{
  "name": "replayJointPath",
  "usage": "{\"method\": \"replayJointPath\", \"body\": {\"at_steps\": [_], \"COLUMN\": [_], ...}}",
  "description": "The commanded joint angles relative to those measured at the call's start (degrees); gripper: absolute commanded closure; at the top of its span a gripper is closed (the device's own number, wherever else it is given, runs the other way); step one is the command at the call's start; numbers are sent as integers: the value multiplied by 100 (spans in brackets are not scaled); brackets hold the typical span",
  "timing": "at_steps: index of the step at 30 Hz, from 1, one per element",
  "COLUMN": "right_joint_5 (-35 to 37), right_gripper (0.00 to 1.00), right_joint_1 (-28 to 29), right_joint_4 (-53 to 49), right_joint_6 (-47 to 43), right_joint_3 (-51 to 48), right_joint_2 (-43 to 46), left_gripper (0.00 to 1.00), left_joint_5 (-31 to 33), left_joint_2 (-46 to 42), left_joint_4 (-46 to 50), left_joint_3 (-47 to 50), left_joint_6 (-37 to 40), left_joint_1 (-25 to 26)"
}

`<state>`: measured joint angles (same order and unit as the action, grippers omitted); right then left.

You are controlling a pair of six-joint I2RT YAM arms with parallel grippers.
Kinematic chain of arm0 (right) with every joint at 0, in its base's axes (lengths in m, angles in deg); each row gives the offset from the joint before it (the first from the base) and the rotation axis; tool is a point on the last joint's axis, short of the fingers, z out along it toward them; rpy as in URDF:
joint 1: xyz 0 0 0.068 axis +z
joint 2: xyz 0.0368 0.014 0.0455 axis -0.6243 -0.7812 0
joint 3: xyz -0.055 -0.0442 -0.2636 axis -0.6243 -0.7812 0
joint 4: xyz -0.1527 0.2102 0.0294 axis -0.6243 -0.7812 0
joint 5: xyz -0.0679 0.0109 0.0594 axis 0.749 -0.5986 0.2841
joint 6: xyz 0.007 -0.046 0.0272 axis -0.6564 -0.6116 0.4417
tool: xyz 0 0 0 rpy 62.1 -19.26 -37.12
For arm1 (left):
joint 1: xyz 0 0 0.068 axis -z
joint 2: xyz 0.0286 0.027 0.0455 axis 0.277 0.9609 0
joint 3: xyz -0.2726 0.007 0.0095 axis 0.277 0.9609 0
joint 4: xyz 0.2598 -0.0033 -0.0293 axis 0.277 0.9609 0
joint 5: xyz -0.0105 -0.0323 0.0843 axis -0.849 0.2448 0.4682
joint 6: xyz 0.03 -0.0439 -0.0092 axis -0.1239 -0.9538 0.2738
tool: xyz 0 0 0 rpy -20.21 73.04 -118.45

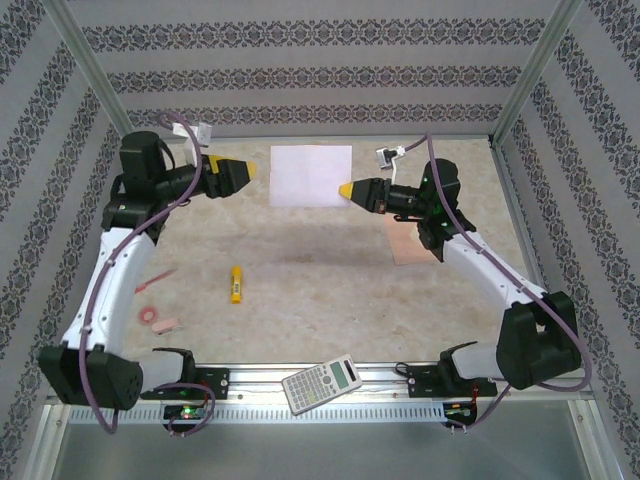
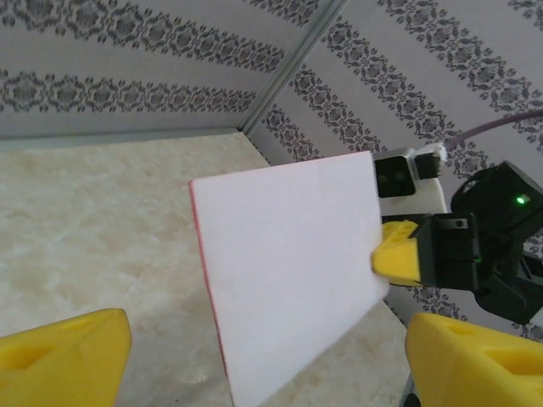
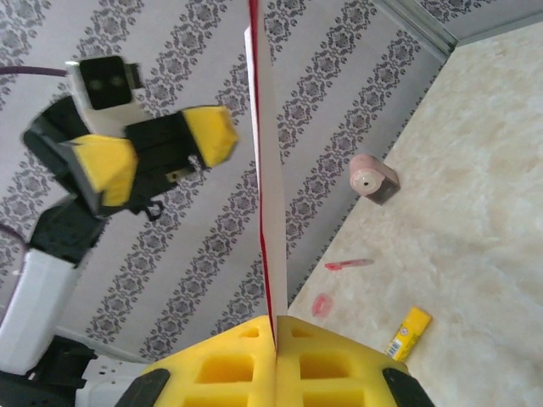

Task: Place the letter into the envelope and seal it

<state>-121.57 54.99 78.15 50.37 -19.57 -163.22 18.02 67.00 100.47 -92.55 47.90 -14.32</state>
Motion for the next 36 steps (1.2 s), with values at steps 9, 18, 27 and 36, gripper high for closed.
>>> {"method": "replayJointPath", "body": {"at_steps": [9, 18, 27, 36], "right_joint_5": [130, 301, 482, 693], "right_gripper": [100, 100, 100, 100], "right_joint_1": [237, 524, 666, 473], "right_joint_4": [-269, 481, 1288, 1218], "right_joint_6": [-362, 205, 834, 1201], "right_joint_3": [214, 79, -105, -154], "right_joint_2": [72, -54, -236, -348], "left_gripper": [16, 16, 16, 29], "left_joint_5": [298, 437, 388, -113], "left_joint_2": [-319, 22, 230, 127], "left_joint_4": [-426, -1338, -1874, -2209], "left_joint_3": [847, 1234, 1341, 1515], "left_joint_6": [-624, -1052, -1255, -1235], "left_joint_1": [753, 1362, 1433, 1424]}}
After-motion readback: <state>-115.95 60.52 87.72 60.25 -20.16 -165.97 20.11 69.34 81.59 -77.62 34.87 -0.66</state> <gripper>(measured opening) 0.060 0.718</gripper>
